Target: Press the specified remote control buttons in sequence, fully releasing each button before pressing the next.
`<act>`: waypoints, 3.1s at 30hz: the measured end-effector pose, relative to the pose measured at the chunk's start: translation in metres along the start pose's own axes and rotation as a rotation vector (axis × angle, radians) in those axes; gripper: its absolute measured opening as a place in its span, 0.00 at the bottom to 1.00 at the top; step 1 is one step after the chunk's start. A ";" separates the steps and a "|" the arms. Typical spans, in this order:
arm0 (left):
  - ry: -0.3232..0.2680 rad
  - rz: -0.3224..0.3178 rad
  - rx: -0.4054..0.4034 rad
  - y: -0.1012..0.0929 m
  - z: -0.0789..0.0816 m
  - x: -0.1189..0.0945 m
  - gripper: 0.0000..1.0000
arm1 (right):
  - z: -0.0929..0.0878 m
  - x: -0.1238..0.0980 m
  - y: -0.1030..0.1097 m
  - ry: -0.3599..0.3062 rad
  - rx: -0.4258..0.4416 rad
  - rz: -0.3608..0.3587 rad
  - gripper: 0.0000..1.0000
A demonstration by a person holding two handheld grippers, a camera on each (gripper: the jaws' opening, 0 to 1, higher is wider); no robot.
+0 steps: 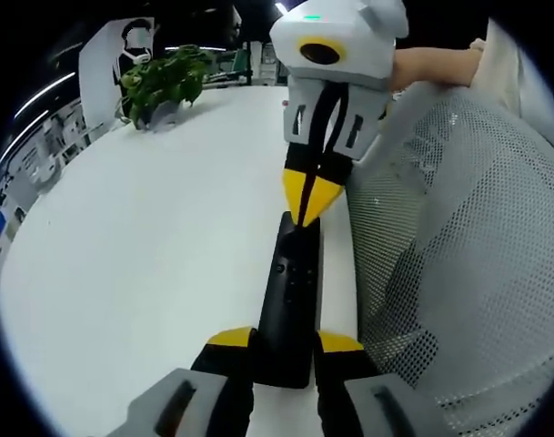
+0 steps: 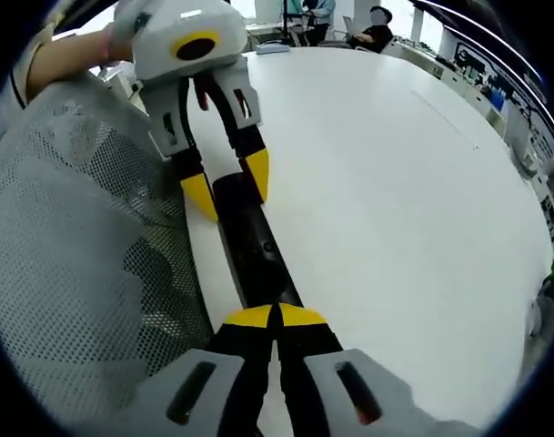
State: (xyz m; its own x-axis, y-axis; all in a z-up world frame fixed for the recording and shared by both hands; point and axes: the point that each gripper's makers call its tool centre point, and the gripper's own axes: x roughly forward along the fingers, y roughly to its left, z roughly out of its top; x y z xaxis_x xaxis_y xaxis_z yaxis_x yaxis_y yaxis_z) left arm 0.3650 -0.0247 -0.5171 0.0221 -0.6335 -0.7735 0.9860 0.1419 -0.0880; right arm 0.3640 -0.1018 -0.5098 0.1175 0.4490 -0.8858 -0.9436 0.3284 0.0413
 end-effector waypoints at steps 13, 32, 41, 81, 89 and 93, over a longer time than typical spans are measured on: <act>0.002 -0.019 0.036 -0.006 0.001 0.000 0.24 | 0.000 0.000 0.003 0.009 -0.021 0.005 0.00; 0.015 -0.012 0.070 -0.004 -0.002 0.000 0.24 | 0.012 0.001 0.005 -0.039 -0.031 0.013 0.00; 0.011 -0.013 0.063 -0.003 -0.002 0.000 0.24 | 0.009 0.005 0.006 -0.009 -0.118 0.001 0.00; 0.002 -0.015 0.044 -0.005 -0.001 0.000 0.24 | 0.012 0.006 0.007 -0.033 -0.050 0.075 0.00; 0.001 -0.015 0.043 -0.006 0.000 -0.001 0.24 | 0.019 0.010 0.009 -0.035 -0.110 0.067 0.00; 0.001 -0.016 0.043 -0.006 0.000 -0.001 0.24 | 0.019 0.011 0.010 -0.031 -0.148 0.049 0.00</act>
State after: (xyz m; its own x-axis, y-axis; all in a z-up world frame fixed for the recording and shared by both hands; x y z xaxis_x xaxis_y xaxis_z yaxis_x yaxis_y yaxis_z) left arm 0.3594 -0.0249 -0.5162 0.0065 -0.6349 -0.7726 0.9924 0.0992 -0.0732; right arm 0.3614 -0.0782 -0.5102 0.0776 0.4878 -0.8695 -0.9835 0.1806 0.0136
